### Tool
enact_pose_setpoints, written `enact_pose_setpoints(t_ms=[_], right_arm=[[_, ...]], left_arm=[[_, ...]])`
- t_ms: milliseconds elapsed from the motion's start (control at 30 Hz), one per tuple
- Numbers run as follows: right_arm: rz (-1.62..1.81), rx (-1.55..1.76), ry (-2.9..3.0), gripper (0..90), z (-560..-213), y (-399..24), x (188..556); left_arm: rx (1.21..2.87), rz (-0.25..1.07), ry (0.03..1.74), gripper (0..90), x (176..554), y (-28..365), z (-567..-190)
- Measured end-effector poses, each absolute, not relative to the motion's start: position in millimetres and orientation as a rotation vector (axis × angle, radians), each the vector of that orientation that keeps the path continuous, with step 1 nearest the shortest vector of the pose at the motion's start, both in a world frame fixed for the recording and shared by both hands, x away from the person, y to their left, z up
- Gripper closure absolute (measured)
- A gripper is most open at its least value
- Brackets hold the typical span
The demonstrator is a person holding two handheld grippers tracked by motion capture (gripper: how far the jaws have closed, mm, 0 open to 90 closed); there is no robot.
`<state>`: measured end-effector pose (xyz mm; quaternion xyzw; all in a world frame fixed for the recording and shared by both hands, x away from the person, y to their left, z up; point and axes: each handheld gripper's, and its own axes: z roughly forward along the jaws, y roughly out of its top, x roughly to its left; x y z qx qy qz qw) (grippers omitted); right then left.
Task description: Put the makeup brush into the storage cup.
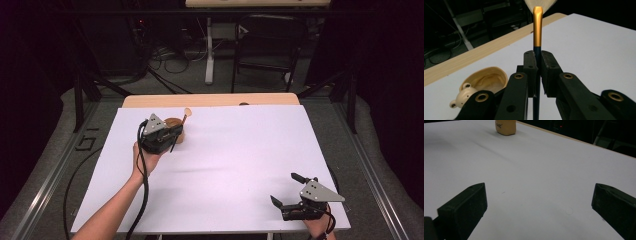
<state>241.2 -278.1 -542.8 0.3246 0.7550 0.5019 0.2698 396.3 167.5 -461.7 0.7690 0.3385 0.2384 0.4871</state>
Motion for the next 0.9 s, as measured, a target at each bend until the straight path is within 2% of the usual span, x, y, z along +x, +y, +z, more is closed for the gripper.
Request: enact_pose_setpoints(t_ms=[900], right_arm=[[1.353,0.878,2.04,0.0,-543.5,-277.6,241.8]], left_arm=[[1.726,0.685,0.898,83.1,415.9,168.5,-458.5]])
